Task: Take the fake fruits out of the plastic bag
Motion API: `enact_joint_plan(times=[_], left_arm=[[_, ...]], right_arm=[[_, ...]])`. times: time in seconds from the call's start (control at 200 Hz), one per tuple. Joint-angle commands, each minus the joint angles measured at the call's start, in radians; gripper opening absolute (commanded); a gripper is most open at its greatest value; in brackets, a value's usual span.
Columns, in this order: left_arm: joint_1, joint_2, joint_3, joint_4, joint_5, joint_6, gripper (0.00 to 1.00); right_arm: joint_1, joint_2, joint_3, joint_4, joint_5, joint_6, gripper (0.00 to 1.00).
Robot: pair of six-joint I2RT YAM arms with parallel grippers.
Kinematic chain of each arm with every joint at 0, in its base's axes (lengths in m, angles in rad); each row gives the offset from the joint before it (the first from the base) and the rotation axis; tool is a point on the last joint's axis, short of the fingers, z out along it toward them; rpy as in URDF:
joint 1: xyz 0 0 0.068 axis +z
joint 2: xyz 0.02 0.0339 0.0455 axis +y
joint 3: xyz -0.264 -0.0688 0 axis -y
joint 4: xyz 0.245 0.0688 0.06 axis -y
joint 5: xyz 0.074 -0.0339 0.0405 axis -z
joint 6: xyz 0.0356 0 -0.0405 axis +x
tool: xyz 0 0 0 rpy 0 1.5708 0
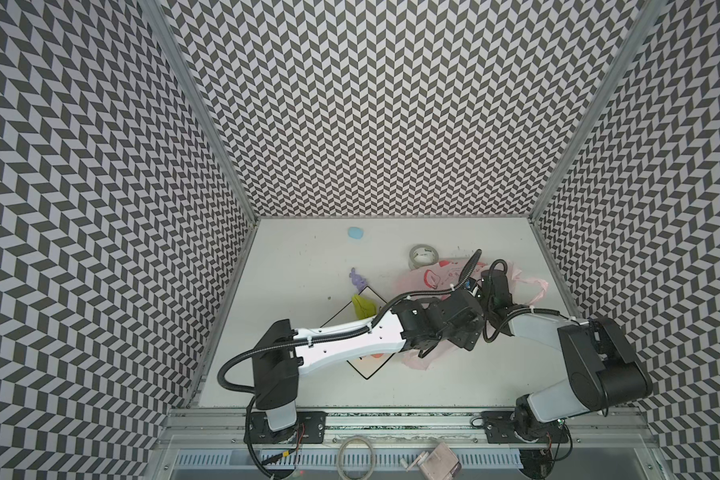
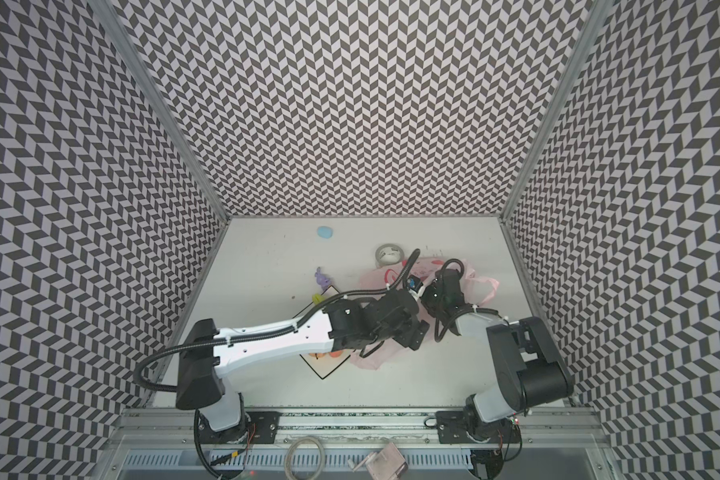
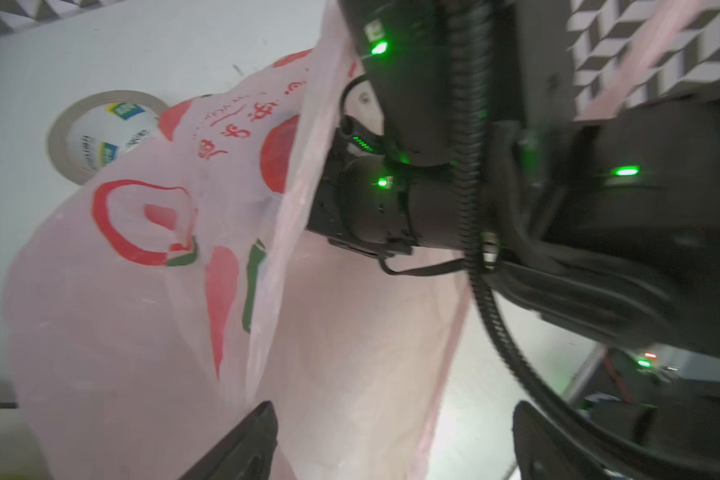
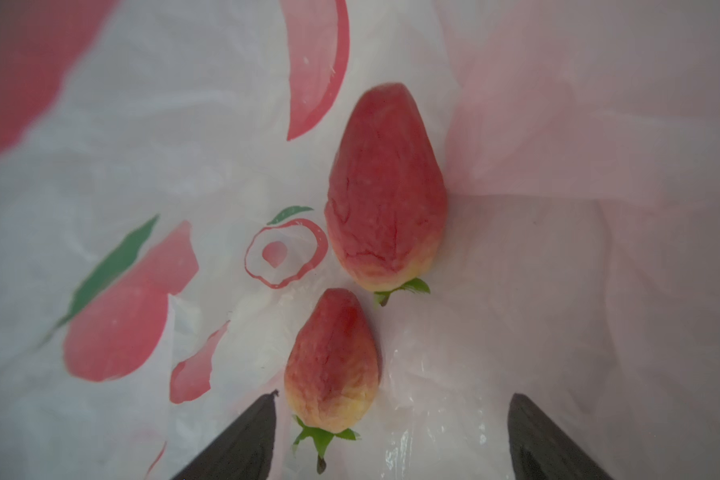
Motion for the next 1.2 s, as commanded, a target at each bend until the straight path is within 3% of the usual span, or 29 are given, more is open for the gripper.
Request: enact_joint_plan(times=[0.0,0.255,0.566,0.661,0.851,0.931,1.066,1.197], left_arm=[[0.009,0.052,0.071,-0.167,-0.197,0.028,0.84],[0.049,0.066,0.043,-0.169,-0.296,0.046,0.60],[0.066,0.043,0.017,-0.071,-0.351,0.114,0.00],[0.052,0.023,0.024,0.004,-0.409,0.167,0.00],[-0.018,-0.098,-0.101,0.388,-0.497,0.414,0.00],[-0.047,-0.154,-0.181,0.577,-0.424,0.547,0.00],[-0.115,-0.264,-0.379,0.942,-0.189,0.805,0.00],[-0.113,-0.314,-0.491,1.055,-0.079,0.802,0.00]], right_arm=[[0.006,-0.045,-0.017,0.010,0.004,0.012,0.86],[0.006,-0.090,-0.045,0.007,0.004,0.007,0.86],[0.005,-0.110,-0.062,0.009,-0.002,0.001,0.85],[0.005,-0.112,-0.068,0.020,-0.012,0.003,0.85],[0.001,-0.125,-0.075,0.043,-0.045,0.010,0.85],[-0.005,-0.163,-0.081,0.024,-0.033,0.013,0.86],[-0.021,-0.279,-0.138,0.009,0.023,0.033,0.87],[-0.027,-0.382,-0.206,0.003,0.083,0.045,0.88]])
